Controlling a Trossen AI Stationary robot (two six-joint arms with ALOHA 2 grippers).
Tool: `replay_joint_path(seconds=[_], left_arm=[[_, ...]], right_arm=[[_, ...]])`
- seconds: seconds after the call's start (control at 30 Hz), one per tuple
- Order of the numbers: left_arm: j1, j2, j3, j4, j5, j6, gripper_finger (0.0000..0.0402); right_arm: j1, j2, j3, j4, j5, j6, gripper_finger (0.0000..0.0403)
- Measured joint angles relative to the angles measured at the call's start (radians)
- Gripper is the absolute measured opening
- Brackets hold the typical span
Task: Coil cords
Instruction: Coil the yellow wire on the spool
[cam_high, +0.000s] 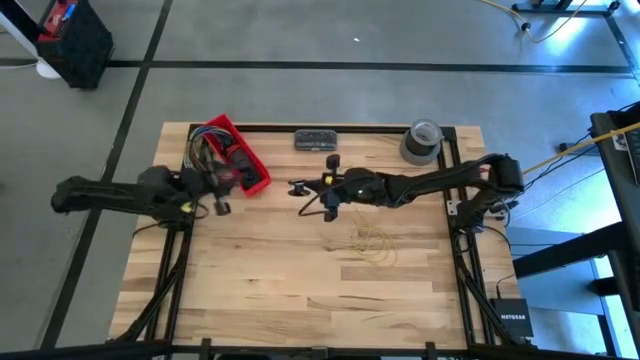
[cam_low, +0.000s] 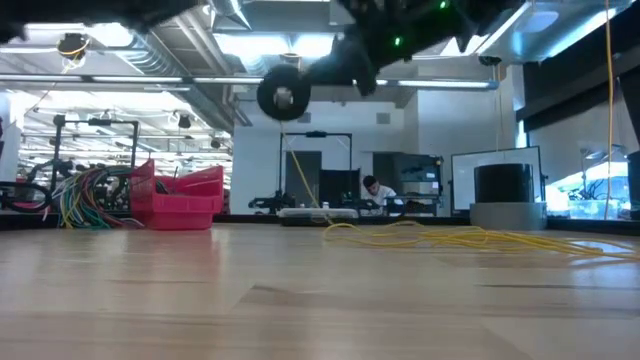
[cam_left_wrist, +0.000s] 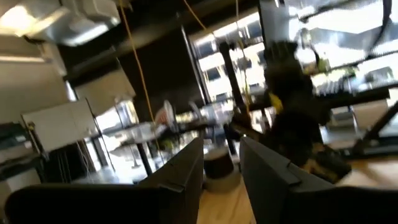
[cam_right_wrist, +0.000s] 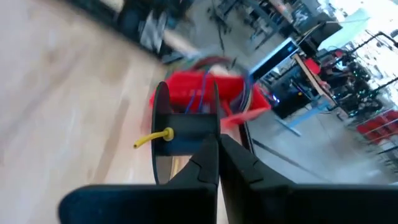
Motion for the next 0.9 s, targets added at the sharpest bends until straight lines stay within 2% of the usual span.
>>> replay_joint_path(seconds=[0.2,0.37,0.5,0.9], left_arm=[[-0.008,0.368,0.189,-0.081,0.001,-0.038,0.0100],[-0.043,0.536,0.313,-0.222,0.000,-0.116,0.0100],[-0.064,0.586,0.346,-0.312,-0.002,-0.109,0.0100],[-0.068,0.575,0.350,-0.324,-0.009,-0.141,0.0100]], right_arm=[[0.014,-0.040,-0.001,-0.007,-0.103,0.117,0.0003],[0.046,-0.039,-0.001,-0.022,-0.116,0.163,0.0003],[0.058,-0.034,-0.002,-0.043,-0.123,0.161,0.0003],[0.060,-0.036,-0.001,-0.061,-0.105,0.170,0.0003]])
